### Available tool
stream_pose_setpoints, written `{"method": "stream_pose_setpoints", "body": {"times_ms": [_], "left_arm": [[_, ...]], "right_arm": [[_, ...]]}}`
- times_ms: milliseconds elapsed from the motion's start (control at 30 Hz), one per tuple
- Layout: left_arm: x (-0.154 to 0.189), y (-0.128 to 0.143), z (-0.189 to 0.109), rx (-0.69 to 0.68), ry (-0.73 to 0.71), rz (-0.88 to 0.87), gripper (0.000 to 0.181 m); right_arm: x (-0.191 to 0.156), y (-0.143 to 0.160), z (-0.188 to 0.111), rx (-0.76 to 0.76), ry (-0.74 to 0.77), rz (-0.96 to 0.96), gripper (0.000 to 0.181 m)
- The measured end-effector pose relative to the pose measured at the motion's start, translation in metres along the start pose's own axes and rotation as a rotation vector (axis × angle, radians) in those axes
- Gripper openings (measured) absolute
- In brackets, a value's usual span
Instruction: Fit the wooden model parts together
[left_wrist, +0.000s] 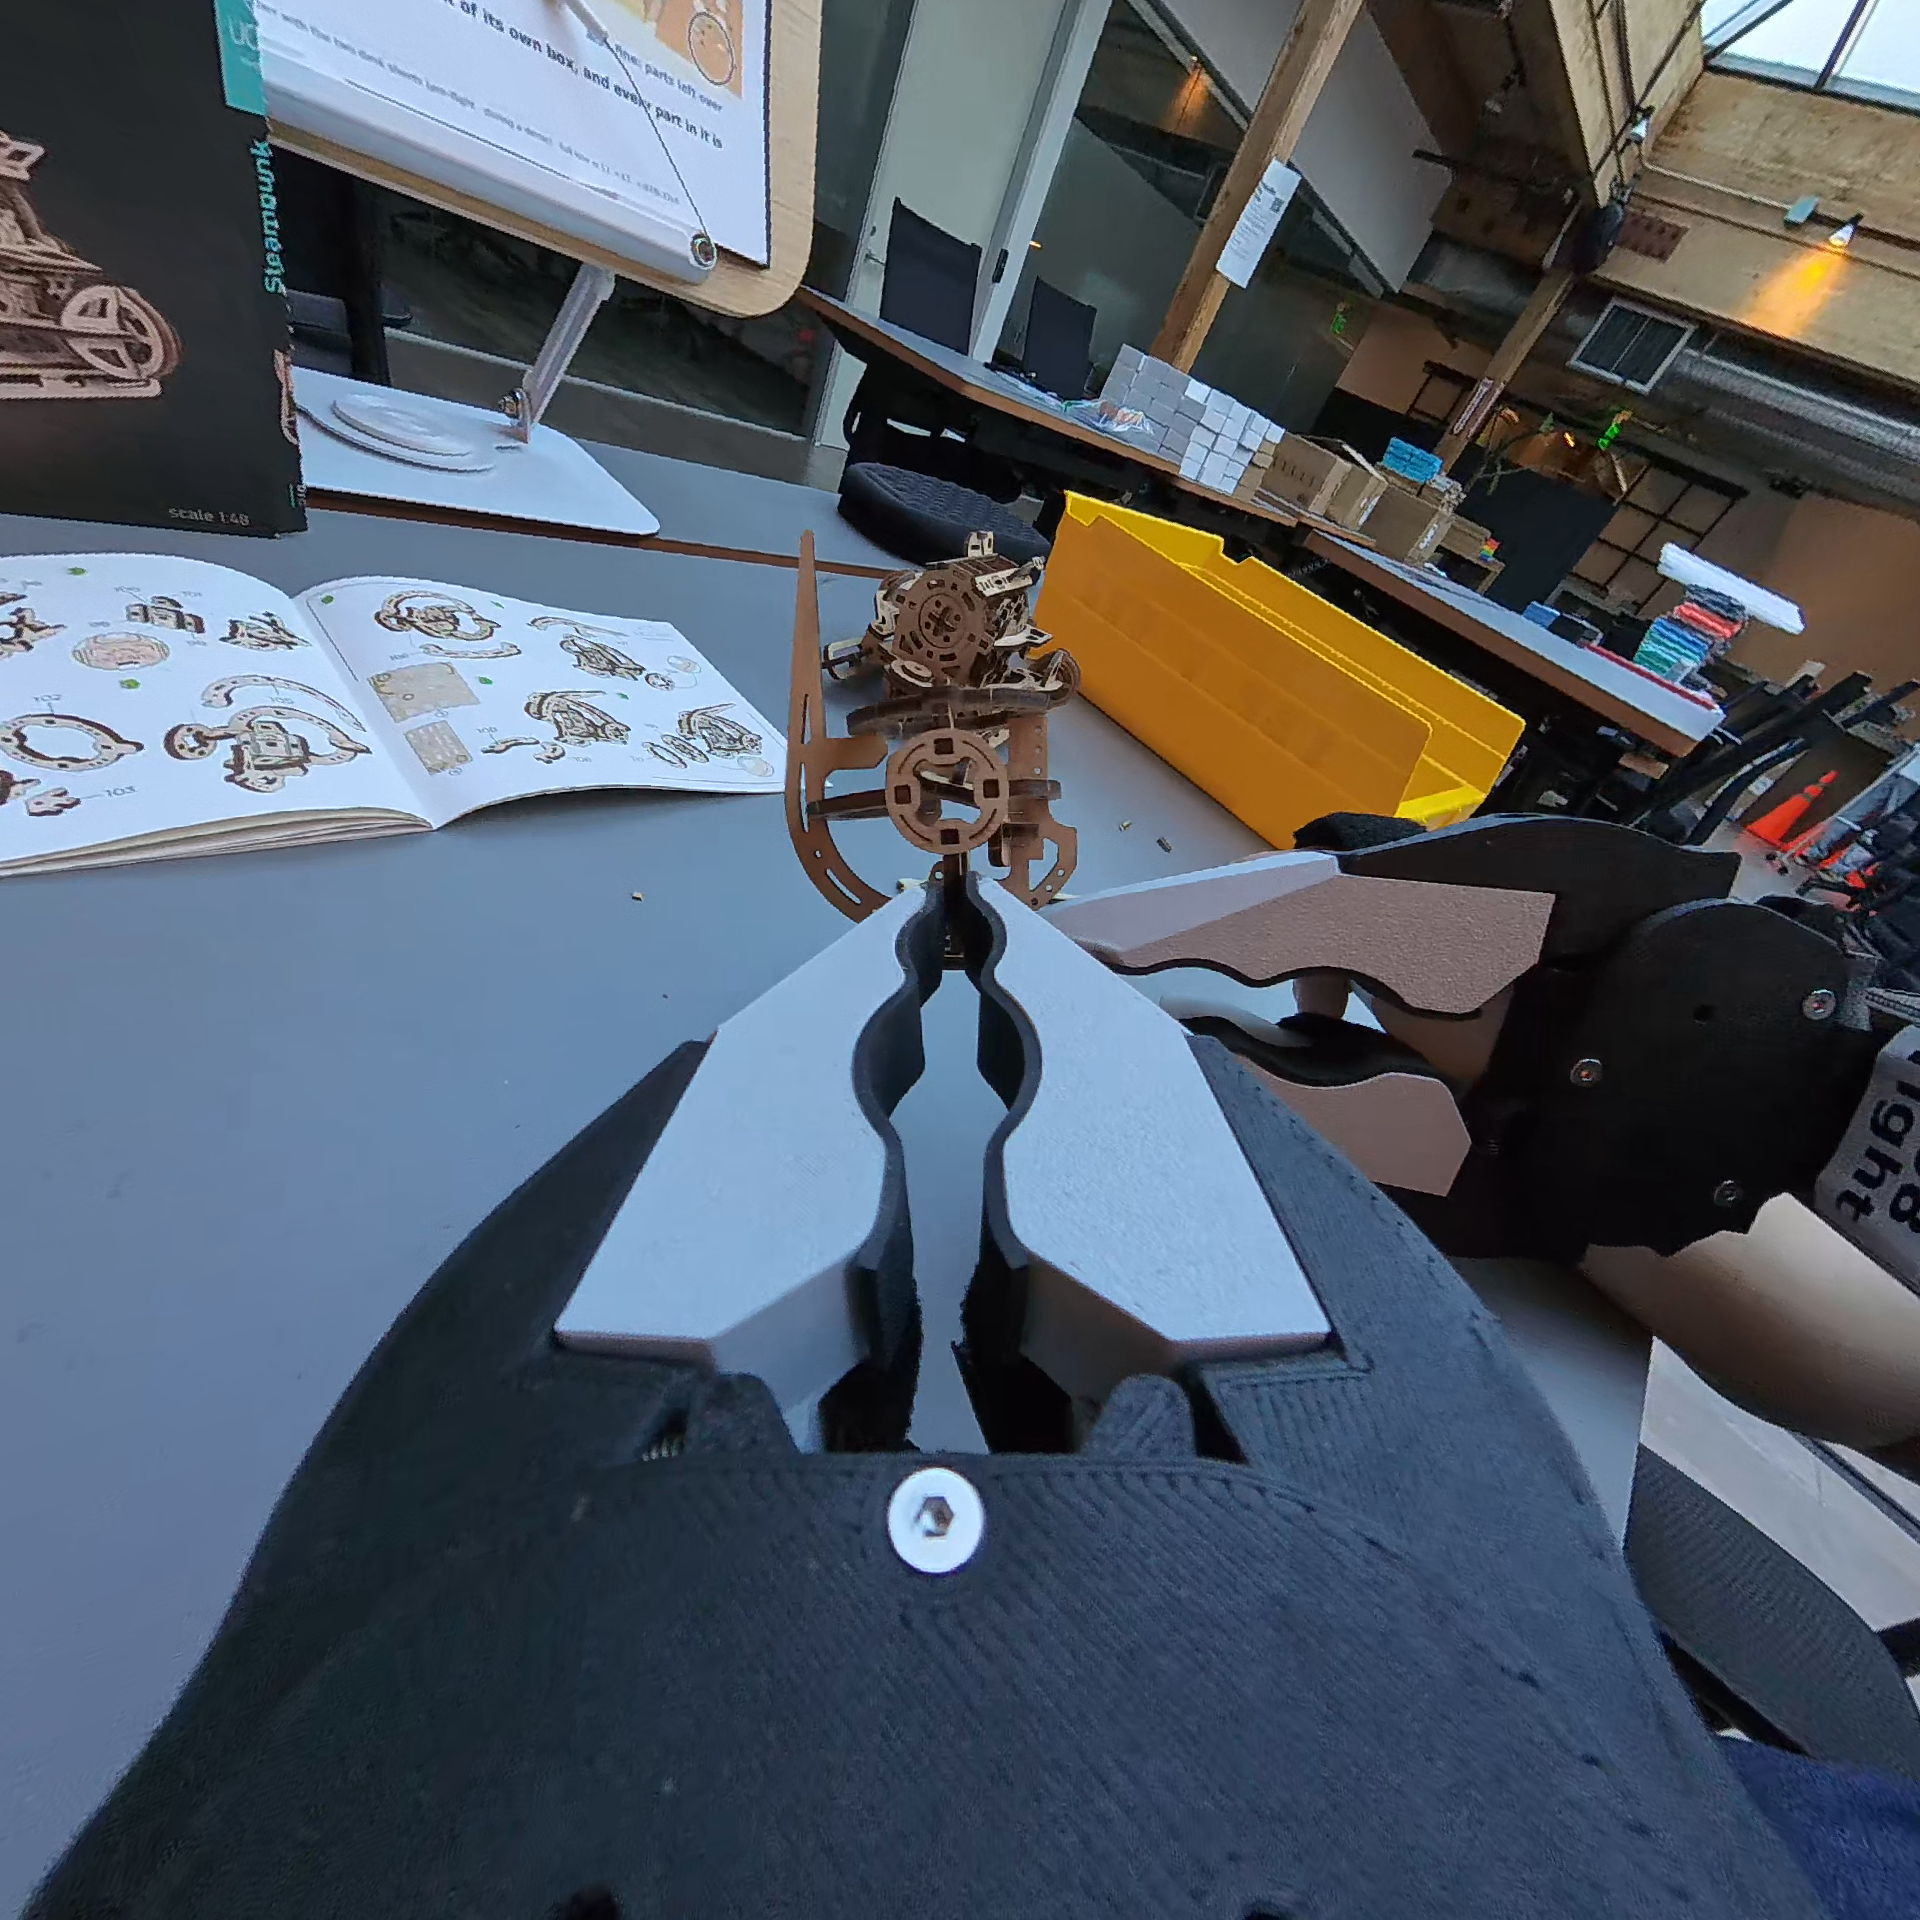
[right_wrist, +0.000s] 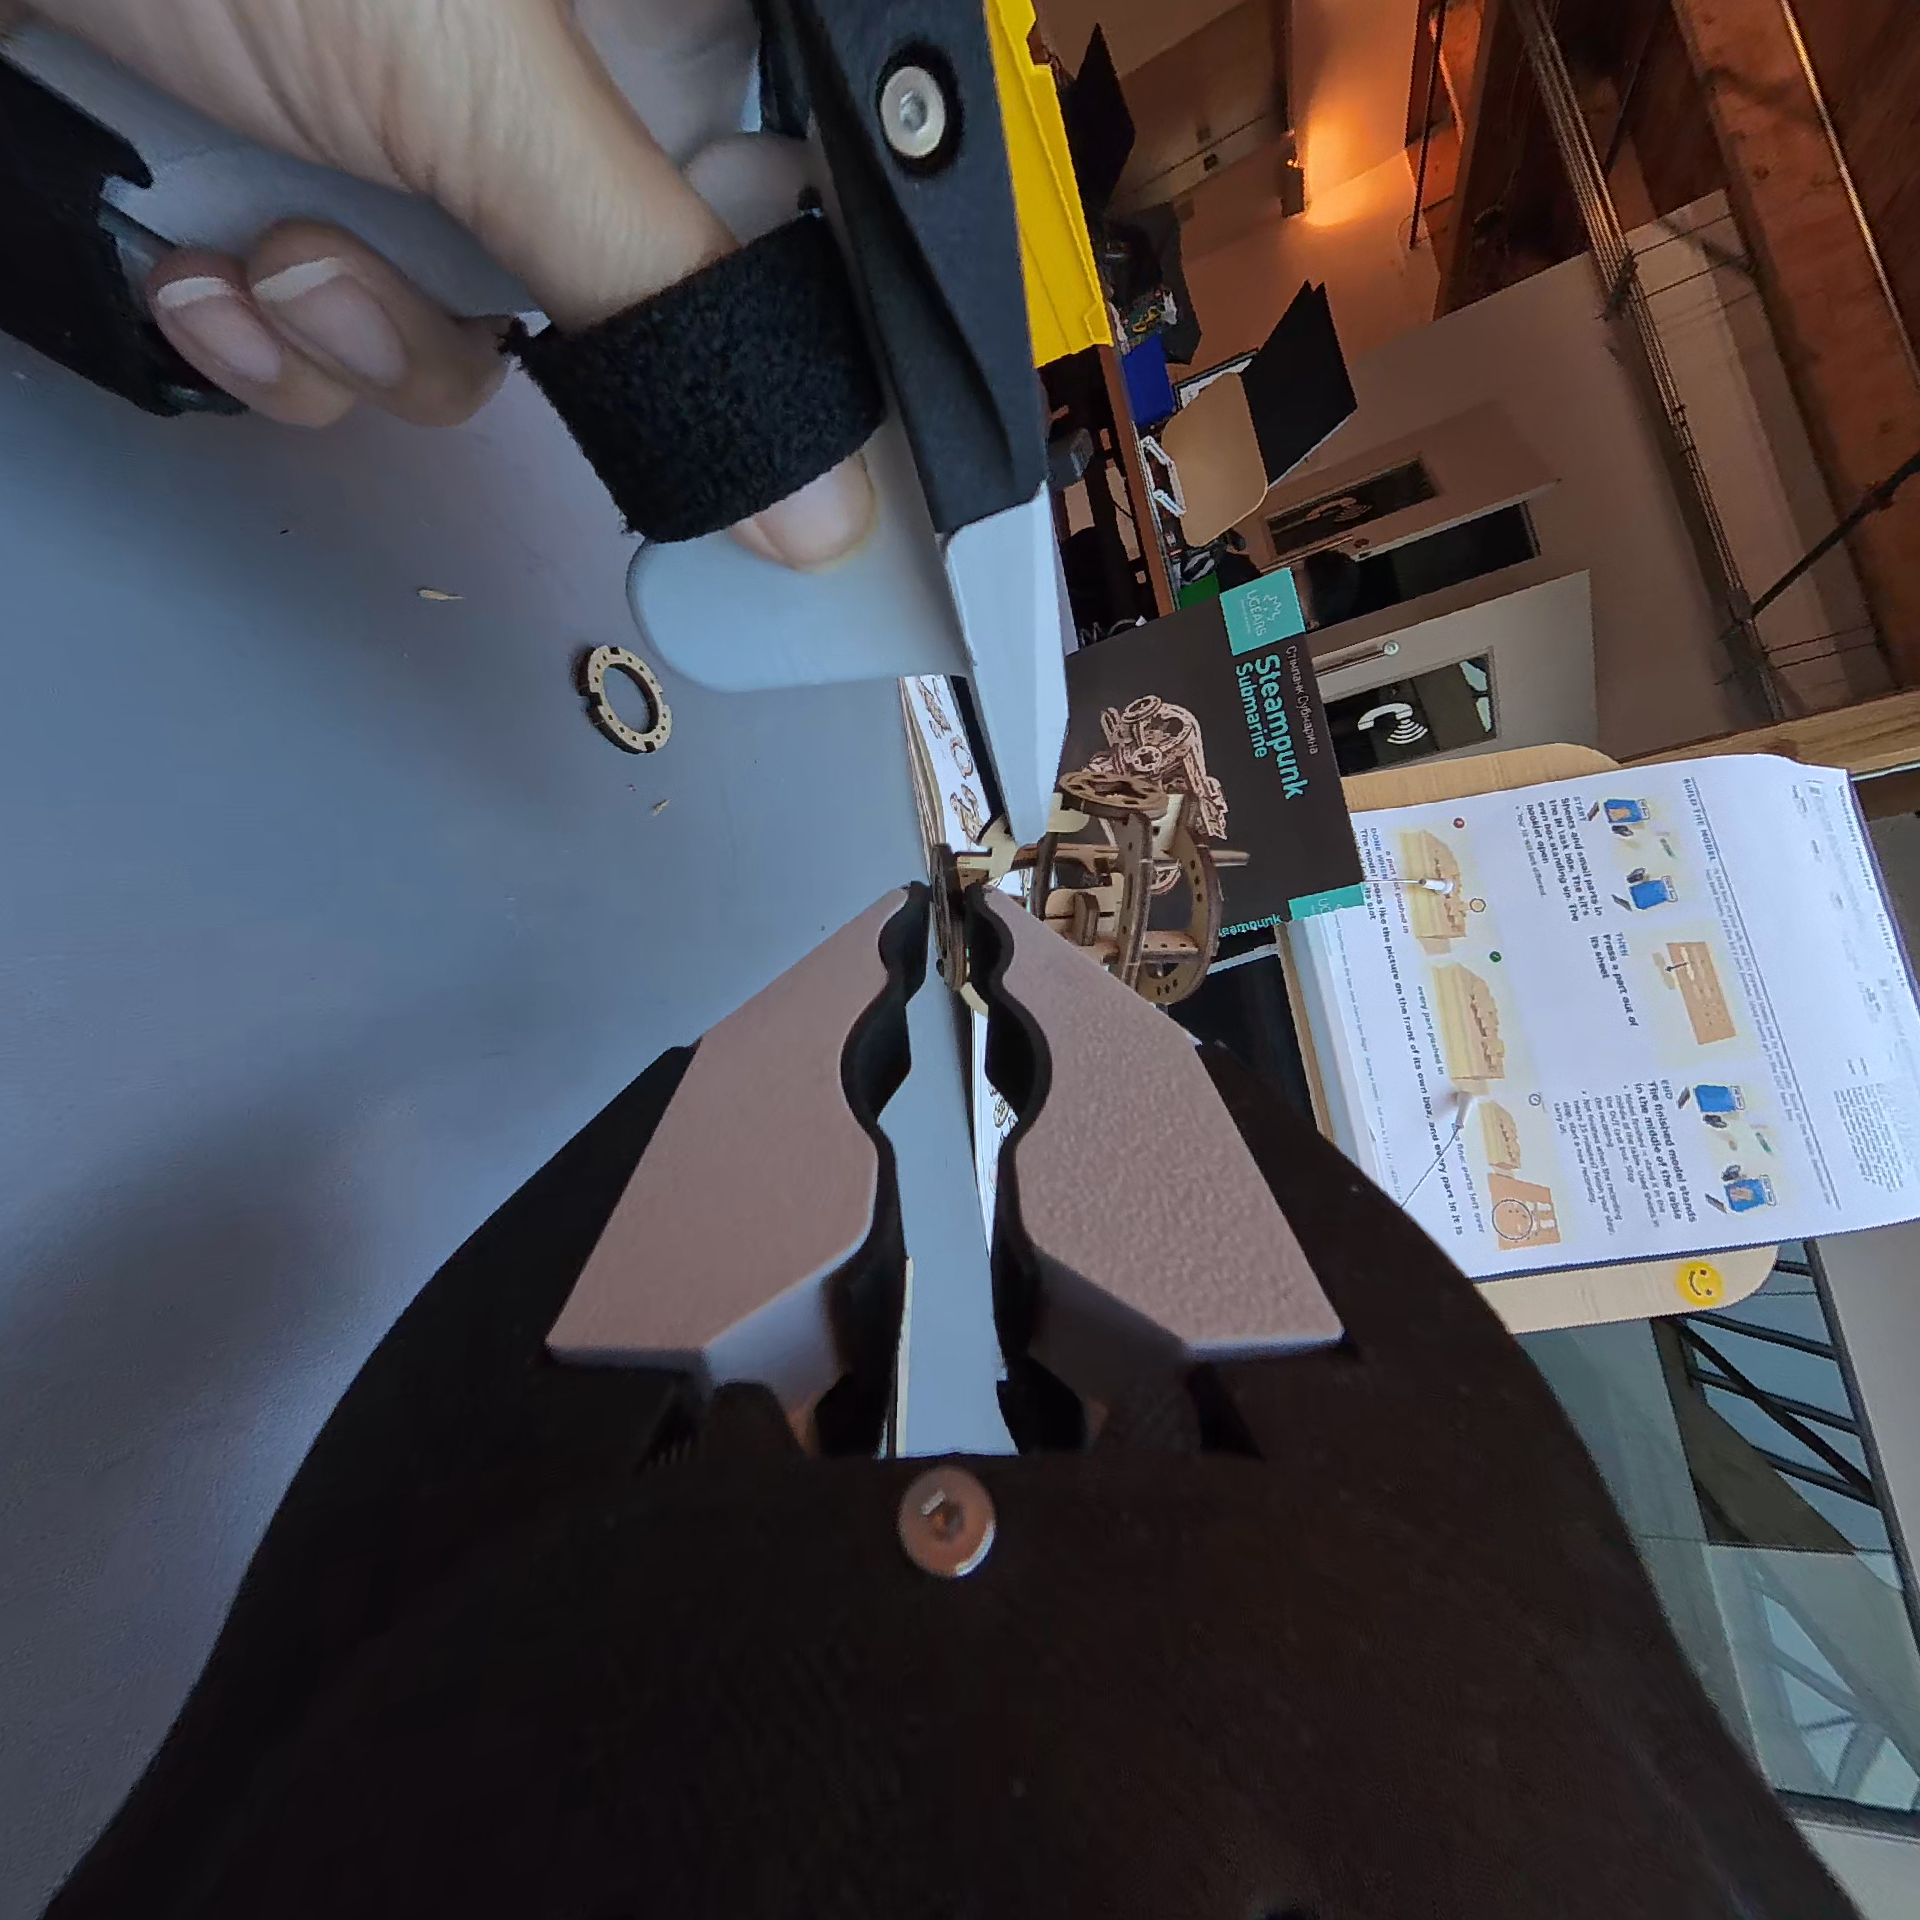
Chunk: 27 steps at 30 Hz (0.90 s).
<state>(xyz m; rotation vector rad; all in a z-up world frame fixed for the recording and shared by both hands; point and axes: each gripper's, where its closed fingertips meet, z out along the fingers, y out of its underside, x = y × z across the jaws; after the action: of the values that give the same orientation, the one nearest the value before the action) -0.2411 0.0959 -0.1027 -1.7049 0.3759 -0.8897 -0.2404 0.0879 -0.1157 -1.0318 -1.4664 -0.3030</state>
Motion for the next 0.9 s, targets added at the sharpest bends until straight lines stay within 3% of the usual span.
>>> {"method": "stream_pose_setpoints", "body": {"times_ms": [500,900], "left_arm": [[0.0091,-0.0033,0.001,0.024,0.022,0.025,0.001],[0.0108,-0.0029,-0.0008,-0.036,0.036,0.077,0.0]], "right_arm": [[0.0052,-0.005,-0.0058,0.022,0.003,0.073,0.0],[0.0059,-0.0055,-0.0069,0.022,-0.009,0.113,0.0]]}}
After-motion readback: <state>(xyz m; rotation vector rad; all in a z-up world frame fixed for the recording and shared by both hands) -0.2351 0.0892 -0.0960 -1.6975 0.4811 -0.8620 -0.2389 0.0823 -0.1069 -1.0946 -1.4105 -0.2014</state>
